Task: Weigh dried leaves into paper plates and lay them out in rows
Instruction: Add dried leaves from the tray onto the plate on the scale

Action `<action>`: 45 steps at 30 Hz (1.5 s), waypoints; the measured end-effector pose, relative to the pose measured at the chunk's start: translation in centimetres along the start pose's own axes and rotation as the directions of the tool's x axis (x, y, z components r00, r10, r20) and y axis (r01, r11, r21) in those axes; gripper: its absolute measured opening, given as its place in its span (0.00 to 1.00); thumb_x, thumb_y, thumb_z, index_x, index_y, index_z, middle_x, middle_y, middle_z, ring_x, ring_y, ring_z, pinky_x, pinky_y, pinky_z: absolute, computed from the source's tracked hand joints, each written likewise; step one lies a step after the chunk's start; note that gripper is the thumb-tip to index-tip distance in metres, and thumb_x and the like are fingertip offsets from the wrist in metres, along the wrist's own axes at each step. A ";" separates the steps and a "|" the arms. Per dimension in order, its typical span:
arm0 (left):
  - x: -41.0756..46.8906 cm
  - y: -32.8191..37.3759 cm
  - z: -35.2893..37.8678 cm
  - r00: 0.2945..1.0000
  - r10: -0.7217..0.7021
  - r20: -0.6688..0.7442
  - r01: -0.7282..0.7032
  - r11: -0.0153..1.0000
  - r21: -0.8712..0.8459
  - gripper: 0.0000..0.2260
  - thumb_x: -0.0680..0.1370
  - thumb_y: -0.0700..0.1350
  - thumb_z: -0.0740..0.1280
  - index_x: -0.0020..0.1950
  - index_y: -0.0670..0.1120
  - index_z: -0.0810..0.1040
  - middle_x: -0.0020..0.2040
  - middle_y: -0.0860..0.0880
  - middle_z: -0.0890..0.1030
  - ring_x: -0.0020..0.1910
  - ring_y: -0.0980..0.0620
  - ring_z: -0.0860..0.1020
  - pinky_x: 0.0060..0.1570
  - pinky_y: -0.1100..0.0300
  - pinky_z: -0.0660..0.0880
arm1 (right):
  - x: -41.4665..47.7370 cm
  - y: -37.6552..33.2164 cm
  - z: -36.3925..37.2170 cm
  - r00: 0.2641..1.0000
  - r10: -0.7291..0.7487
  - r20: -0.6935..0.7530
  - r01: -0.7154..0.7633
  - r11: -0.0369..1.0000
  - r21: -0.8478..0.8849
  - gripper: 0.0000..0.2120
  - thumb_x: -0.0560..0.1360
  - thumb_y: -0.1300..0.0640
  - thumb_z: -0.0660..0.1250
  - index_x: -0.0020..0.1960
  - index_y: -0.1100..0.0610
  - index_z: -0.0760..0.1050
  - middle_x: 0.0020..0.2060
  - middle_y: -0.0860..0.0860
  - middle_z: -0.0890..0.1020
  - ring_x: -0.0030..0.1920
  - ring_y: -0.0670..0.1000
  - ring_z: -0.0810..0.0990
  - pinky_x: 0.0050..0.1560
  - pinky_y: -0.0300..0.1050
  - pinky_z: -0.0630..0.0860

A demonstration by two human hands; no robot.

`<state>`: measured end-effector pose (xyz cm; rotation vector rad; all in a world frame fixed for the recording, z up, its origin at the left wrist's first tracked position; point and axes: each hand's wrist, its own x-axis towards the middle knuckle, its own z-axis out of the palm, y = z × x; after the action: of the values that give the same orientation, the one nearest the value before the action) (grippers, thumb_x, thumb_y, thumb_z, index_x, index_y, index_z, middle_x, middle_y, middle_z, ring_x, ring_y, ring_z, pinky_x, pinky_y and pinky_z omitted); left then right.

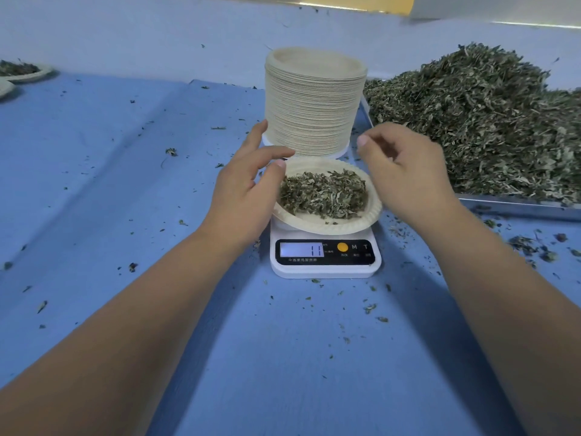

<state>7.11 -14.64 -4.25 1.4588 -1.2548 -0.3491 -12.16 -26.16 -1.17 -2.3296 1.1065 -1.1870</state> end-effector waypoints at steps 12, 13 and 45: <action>1.2 -1.7 -0.1 0.948 -0.313 -0.065 0.304 0.946 -0.117 0.18 0.83 0.52 0.56 0.72 0.59 0.74 0.58 0.71 0.72 0.63 0.68 0.70 0.74 0.51 0.66 | 0.5 5.7 -1.4 0.937 0.308 0.165 -0.148 0.778 -0.611 0.24 0.83 0.40 0.49 0.45 0.56 0.73 0.37 0.55 0.77 0.39 0.60 0.75 0.40 0.49 0.71; 1.2 -1.7 -0.1 0.948 -0.311 -0.061 0.303 0.946 -0.115 0.18 0.83 0.52 0.56 0.73 0.60 0.73 0.60 0.70 0.72 0.64 0.66 0.70 0.74 0.51 0.66 | 0.5 5.7 -1.3 0.936 0.309 0.169 -0.138 0.762 -0.632 0.26 0.83 0.39 0.48 0.44 0.55 0.74 0.36 0.54 0.77 0.37 0.59 0.74 0.39 0.49 0.70; 1.9 -3.4 -0.1 0.914 -0.383 -0.134 0.333 0.897 -0.291 0.13 0.80 0.55 0.55 0.55 0.66 0.78 0.66 0.62 0.76 0.56 0.73 0.74 0.70 0.50 0.72 | 8.9 9.8 0.6 0.726 0.583 0.365 -0.376 0.780 -0.500 0.43 0.80 0.28 0.39 0.79 0.58 0.62 0.77 0.61 0.64 0.75 0.63 0.64 0.72 0.55 0.61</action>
<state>9.61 -16.75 -6.31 1.4511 -0.7489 -0.5882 -13.36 -39.31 -2.08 -2.1756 1.7137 -0.1341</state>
